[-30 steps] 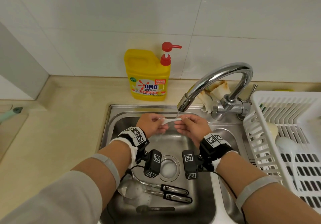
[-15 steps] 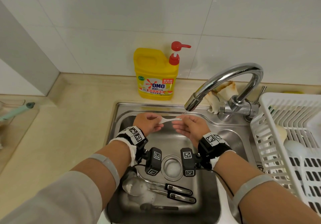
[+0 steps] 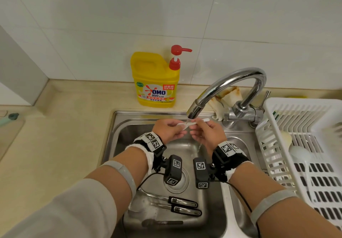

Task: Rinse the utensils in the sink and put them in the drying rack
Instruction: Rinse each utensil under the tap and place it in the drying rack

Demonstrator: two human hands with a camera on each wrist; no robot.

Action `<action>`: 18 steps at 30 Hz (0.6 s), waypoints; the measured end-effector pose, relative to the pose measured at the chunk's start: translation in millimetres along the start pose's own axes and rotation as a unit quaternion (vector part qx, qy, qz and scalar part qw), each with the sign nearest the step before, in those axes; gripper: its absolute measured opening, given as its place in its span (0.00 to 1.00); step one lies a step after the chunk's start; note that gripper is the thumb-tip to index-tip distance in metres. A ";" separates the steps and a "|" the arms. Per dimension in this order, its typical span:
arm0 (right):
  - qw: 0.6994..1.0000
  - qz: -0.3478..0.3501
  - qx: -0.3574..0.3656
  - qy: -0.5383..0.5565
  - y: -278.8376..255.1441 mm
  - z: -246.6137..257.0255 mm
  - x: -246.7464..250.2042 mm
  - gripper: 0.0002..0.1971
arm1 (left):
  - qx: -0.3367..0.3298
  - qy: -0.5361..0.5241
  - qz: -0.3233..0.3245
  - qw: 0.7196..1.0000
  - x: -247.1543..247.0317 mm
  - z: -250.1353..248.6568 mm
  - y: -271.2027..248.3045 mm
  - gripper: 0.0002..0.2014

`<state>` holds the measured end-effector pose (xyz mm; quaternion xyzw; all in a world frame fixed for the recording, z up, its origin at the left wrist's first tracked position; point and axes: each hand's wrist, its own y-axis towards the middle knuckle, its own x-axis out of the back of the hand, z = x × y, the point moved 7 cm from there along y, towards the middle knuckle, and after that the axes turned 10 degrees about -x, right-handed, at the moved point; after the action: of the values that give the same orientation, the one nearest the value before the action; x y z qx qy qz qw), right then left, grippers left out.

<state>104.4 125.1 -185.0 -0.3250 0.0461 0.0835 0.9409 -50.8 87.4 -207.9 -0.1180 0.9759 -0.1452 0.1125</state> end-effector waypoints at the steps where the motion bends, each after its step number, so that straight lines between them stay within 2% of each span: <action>1: 1.000 -0.002 0.003 0.001 -1.6 2.0 2.8 0.10 | 0.001 0.006 0.000 1.000 -2.7 0.4 1.2 0.03; 4: 1.000 -0.009 0.010 -0.003 -4.2 5.5 8.9 0.10 | 0.003 0.032 -0.011 0.999 -7.3 2.4 4.7 0.09; 7: 1.000 -0.016 0.016 -0.009 -3.1 4.7 13.6 0.09 | 0.006 0.027 0.005 1.000 -13.0 1.9 4.3 0.03; 11: 1.000 -0.008 0.000 0.003 -3.2 -0.3 12.8 0.07 | 0.014 -0.004 0.011 1.000 -11.0 2.4 2.4 0.11; 15: 1.000 -0.006 -0.018 0.019 0.0 -7.6 8.6 0.08 | 0.011 -0.080 0.005 0.997 -5.6 0.1 -2.5 0.07; 18: 1.000 -0.006 -0.005 -0.002 2.2 -10.1 7.0 0.06 | 0.006 -0.080 -0.016 0.997 1.4 1.3 -2.1 0.07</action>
<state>110.5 121.4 -195.2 -0.3294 0.0422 0.0783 0.9400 -51.3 84.7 -208.7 -0.1439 0.9608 -0.1433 0.1889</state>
